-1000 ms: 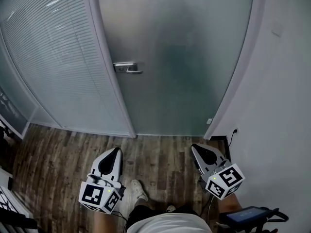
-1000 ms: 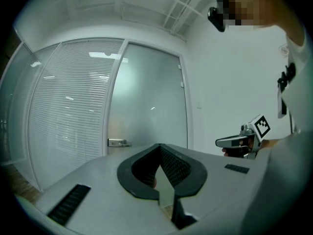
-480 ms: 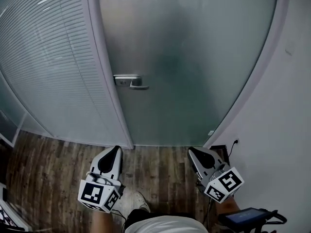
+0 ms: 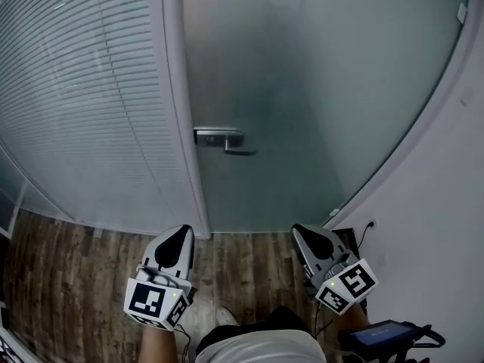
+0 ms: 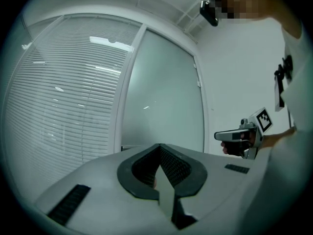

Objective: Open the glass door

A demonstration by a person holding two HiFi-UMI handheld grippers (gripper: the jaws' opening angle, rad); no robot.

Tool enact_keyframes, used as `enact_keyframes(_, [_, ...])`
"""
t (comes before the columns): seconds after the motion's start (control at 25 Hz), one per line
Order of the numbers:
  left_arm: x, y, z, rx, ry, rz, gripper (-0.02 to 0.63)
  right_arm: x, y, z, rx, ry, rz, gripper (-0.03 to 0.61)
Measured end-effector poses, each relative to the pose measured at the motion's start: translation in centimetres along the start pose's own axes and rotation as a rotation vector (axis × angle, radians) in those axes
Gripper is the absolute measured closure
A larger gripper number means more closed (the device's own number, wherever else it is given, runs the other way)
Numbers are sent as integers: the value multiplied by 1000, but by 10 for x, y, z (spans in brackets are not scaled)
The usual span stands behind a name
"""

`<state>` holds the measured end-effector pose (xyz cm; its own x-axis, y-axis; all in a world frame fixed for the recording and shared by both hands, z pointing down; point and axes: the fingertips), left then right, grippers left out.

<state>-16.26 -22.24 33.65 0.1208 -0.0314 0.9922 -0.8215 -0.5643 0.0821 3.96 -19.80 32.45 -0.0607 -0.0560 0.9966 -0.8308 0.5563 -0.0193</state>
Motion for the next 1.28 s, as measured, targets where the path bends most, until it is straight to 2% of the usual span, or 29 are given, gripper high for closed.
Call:
enact_keyframes(0.28, [5,26,20,17,3,-23,614,3,-7,40,-1,15,-7,577])
enact_keyframes(0.56, [24,33,45,-10,6,4,614,28,-40,56,-31,-7,11,577])
enact_keyframes(0.76, [-24,35,81,-33,-4,-5,614,-21,-68,88,-69,-7,6,577])
enact_keyframes(0.84, [-31,32,97,-51,-9,-10,614,-28,-82,95,-96,-5,3,577])
enact_keyframes(1.28, [9,24,174,-176,50,11,614,29,-177,141,-237,18,99,577])
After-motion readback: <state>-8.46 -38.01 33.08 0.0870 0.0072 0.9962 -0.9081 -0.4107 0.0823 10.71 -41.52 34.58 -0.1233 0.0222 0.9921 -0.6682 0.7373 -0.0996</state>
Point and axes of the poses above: the fingertips, and each gripper's own axes: z forward along the fingers, y to its left, x out of its underside, and after that the axes turned 7 degrees about -y, right-handed
